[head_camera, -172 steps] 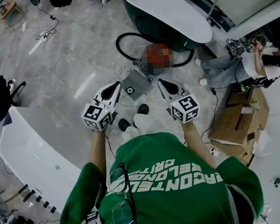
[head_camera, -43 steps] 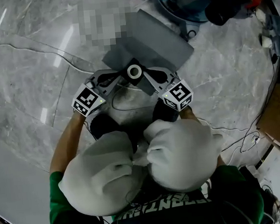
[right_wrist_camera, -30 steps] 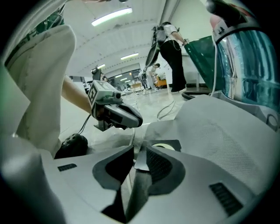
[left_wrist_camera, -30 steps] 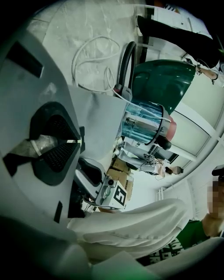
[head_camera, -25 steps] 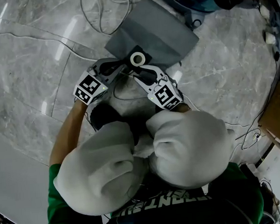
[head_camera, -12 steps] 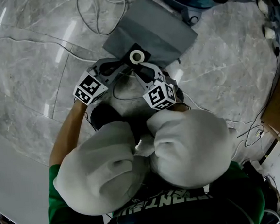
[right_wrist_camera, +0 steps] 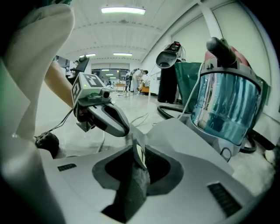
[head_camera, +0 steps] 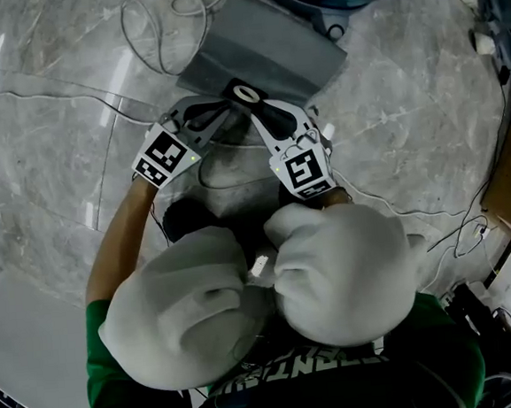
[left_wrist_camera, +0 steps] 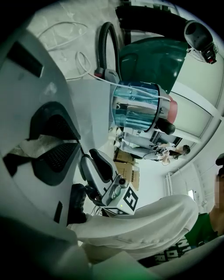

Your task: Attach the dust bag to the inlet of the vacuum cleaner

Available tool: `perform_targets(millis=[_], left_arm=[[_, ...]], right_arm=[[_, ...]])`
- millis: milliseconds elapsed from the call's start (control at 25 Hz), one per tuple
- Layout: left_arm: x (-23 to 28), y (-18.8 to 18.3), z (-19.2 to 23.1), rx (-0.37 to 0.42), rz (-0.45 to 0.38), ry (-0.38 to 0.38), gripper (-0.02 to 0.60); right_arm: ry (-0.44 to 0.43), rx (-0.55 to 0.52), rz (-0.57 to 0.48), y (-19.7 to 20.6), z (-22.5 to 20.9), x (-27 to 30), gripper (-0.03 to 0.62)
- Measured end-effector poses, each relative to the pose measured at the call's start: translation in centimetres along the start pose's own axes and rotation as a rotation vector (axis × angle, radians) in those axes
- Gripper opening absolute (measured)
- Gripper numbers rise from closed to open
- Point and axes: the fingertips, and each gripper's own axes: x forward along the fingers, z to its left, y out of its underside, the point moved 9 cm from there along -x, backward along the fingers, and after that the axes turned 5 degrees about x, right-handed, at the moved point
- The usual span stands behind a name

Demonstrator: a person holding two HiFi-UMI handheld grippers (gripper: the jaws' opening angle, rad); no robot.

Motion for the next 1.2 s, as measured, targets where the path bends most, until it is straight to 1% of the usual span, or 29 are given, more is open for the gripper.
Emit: perform_targets(millis=[240, 440, 520, 680, 800, 960, 1120, 1200], left_arm=[[1.6, -2.2, 1.7, 0.048, 0.004, 0.019, 0.005], [1.4, -3.5, 2.6, 0.092, 0.009, 0.024, 0.005], [1.2, -4.2, 3.1, 0.107, 0.009, 0.025, 0.005], [0.9, -5.8, 4.3, 0.138, 0.011, 0.025, 0.005], [0.9, -7.2, 4.9, 0.176, 0.011, 0.033, 0.005], [0.9, -10.0, 5.8, 0.241, -0.006, 0.040, 0.005], [1.3, -12.8, 7.2, 0.299, -0.014, 0.057, 0.008], [1.5, -14.0, 8.0, 0.311, -0.010, 0.081, 0.022]], right_arm=[[0.052, 0.043, 0.003, -0.1, -2.9, 0.1, 0.056], [0.041, 0.074, 0.020, 0.7, -4.6, 0.9, 0.033], [0.025, 0.099, 0.021, 0.8, -5.2, 1.1, 0.025], [-0.040, 0.145, 0.021, 0.5, -6.0, 1.2, 0.017], [-0.078, 0.141, 0.008, -0.3, -6.2, 0.6, 0.015], [-0.120, 0.131, -0.039, -2.5, -6.6, -0.8, 0.014], [-0.132, 0.096, -0.076, -4.8, -7.3, -2.3, 0.014], [-0.143, 0.088, -0.121, -6.0, -7.8, -3.0, 0.014]])
